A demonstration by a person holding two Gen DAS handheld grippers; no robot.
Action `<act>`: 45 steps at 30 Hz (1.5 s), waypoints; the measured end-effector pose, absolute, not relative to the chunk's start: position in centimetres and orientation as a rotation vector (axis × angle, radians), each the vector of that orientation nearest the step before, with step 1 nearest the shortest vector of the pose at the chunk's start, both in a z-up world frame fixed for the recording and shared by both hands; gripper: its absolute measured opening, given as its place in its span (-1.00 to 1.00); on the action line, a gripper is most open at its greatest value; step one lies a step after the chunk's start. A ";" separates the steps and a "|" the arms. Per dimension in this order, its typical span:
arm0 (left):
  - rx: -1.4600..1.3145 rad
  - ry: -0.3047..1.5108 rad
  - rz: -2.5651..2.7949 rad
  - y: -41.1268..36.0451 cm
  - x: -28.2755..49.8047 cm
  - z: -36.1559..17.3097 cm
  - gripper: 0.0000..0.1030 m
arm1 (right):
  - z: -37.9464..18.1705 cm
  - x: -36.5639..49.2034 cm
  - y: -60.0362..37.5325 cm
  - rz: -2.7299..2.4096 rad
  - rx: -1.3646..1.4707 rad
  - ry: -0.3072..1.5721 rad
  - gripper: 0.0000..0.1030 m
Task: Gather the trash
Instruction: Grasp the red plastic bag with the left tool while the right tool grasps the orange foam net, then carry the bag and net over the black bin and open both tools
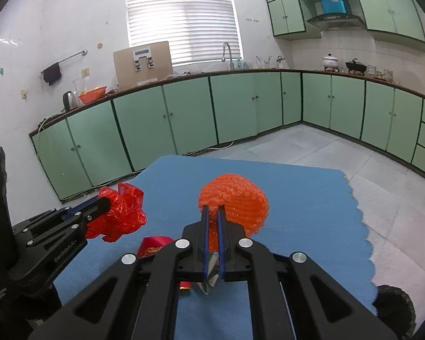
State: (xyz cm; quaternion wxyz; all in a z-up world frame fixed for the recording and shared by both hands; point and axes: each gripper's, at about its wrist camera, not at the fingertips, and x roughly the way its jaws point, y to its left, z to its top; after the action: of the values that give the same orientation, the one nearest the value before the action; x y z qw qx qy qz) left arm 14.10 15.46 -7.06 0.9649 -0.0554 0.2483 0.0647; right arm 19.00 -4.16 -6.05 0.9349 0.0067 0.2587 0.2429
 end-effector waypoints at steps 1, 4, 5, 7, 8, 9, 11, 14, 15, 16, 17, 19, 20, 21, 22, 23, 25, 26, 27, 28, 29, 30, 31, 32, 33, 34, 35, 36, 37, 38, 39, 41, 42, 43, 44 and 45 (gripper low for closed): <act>-0.110 0.498 0.122 15.0 14.0 -6.9 -0.89 | -5.8 18.8 -4.7 0.489 0.017 0.523 -0.90; -0.107 0.486 0.096 13.8 13.8 -6.4 -0.89 | -5.2 18.3 -5.7 0.472 0.021 0.508 -0.90; -0.106 0.483 0.088 13.4 13.8 -6.2 -0.89 | -5.0 18.1 -6.2 0.465 0.023 0.503 -0.90; -0.102 0.476 0.066 12.4 13.8 -5.9 -0.89 | -4.7 17.8 -7.0 0.450 0.027 0.496 -0.90; -0.099 0.474 0.057 11.9 13.8 -5.8 -0.89 | -4.6 17.7 -7.5 0.443 0.029 0.493 -0.90; -0.094 0.471 0.043 11.2 13.8 -5.7 -0.89 | -4.4 17.6 -8.1 0.432 0.032 0.489 -0.90; -0.091 0.470 0.022 10.3 13.9 -5.6 -0.89 | -4.3 17.3 -9.0 0.416 0.034 0.485 -0.90; -0.083 0.470 -0.023 8.5 14.1 -5.5 -0.89 | -4.2 16.9 -10.7 0.384 0.034 0.478 -0.90; -0.081 0.470 -0.035 7.9 14.1 -5.5 -0.89 | -4.1 16.8 -11.0 0.376 0.035 0.478 -0.90; -0.080 0.469 -0.045 7.3 14.2 -5.4 -0.89 | -4.1 16.5 -11.7 0.364 0.036 0.477 -0.90; -0.078 0.467 -0.060 6.6 14.2 -5.4 -0.89 | -4.1 16.4 -12.2 0.354 0.036 0.476 -0.90; -0.076 0.467 -0.086 5.3 14.3 -5.4 -0.89 | -4.0 16.0 -13.5 0.327 0.035 0.473 -0.90; -0.076 0.468 -0.099 4.6 14.3 -5.5 -0.89 | -4.0 15.9 -13.9 0.319 0.036 0.472 -0.90; -0.074 0.468 -0.112 4.0 14.3 -5.5 -0.89 | -4.0 15.7 -14.5 0.308 0.038 0.471 -0.90; -0.071 0.469 -0.129 3.1 14.3 -5.6 -0.89 | -4.0 15.4 -15.2 0.294 0.041 0.470 -0.90; -0.068 0.469 -0.144 2.3 14.3 -5.6 -0.89 | -4.0 15.2 -15.9 0.283 0.043 0.469 -0.90; -0.061 0.471 -0.171 0.8 14.3 -5.7 -0.89 | -4.0 14.8 -17.3 0.257 0.048 0.469 -0.90; -0.057 0.473 -0.182 0.1 14.3 -5.8 -0.89 | -4.1 14.5 -18.1 0.243 0.052 0.469 -0.90; -0.051 0.475 -0.199 -0.9 14.3 -5.9 -0.89 | -4.2 14.3 -18.6 0.233 0.055 0.469 -0.90; -0.047 0.476 -0.208 -1.5 14.2 -6.0 -0.89 | -4.3 14.1 -19.5 0.217 0.059 0.470 -0.90; -0.043 0.479 -0.223 -2.4 14.2 -6.2 -0.89 | -4.4 13.8 -20.3 0.203 0.063 0.470 -0.90; -0.040 0.481 -0.232 -3.0 14.3 -6.3 -0.89 | -4.5 13.5 -21.2 0.185 0.067 0.471 -0.90; -0.035 0.485 -0.251 -4.0 14.3 -6.5 -0.89 | -4.6 13.3 -21.8 0.173 0.069 0.474 -0.90; -0.031 0.487 -0.262 -4.7 14.3 -6.6 -0.89 | -4.8 13.1 -22.6 0.157 0.072 0.477 -0.90; -0.028 0.489 -0.272 -5.3 14.4 -6.8 -0.89 | -4.9 12.9 -23.3 0.145 0.075 0.479 -0.90; -0.025 0.493 -0.289 -6.2 14.4 -7.0 -0.89 | -5.1 12.6 -24.3 0.124 0.081 0.484 -0.90; -0.022 0.495 -0.304 -7.0 14.4 -7.2 -0.89 | -5.2 12.4 -25.0 0.110 0.085 0.486 -0.90; -0.020 0.497 -0.314 -7.6 14.3 -7.3 -0.89 | -5.3 12.3 -25.3 0.098 0.087 0.488 -0.90; -0.016 0.499 -0.332 -8.6 14.3 -7.6 -0.89 | -5.5 12.1 -26.3 0.077 0.091 0.493 -0.90; -0.013 0.502 -0.348 -9.4 14.3 -7.9 -0.89 | -5.7 11.9 -27.0 0.063 0.094 0.496 -0.90; -0.010 0.504 -0.364 -10.3 14.2 -8.1 -0.89 | -5.8 11.7 -27.9 0.047 0.096 0.500 -0.90; -0.005 0.508 -0.388 -11.7 14.3 -8.5 -0.89 | -6.2 11.4 -29.0 0.022 0.098 0.506 -0.90; -0.002 0.509 -0.400 -12.4 14.2 -8.7 -0.89 | -6.4 11.2 -29.7 0.007 0.098 0.510 -0.90; 0.001 0.509 -0.413 -13.1 14.2 -8.9 -0.89 | -6.5 11.1 -30.2 -0.005 0.099 0.514 -0.90; 0.004 0.512 -0.432 -14.1 14.1 -9.2 -0.89 | -6.8 10.9 -30.7 -0.017 0.100 0.519 -0.90; 0.006 0.517 -0.449 -14.9 14.1 -9.5 -0.89 | -7.1 10.7 -31.3 -0.029 0.100 0.524 -0.90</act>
State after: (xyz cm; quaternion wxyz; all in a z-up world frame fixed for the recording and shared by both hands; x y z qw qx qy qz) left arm 14.10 -14.86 -9.48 0.9419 0.0031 0.2536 -0.2202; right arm 10.68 -31.31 -7.06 0.9645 0.0494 0.2591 -0.0143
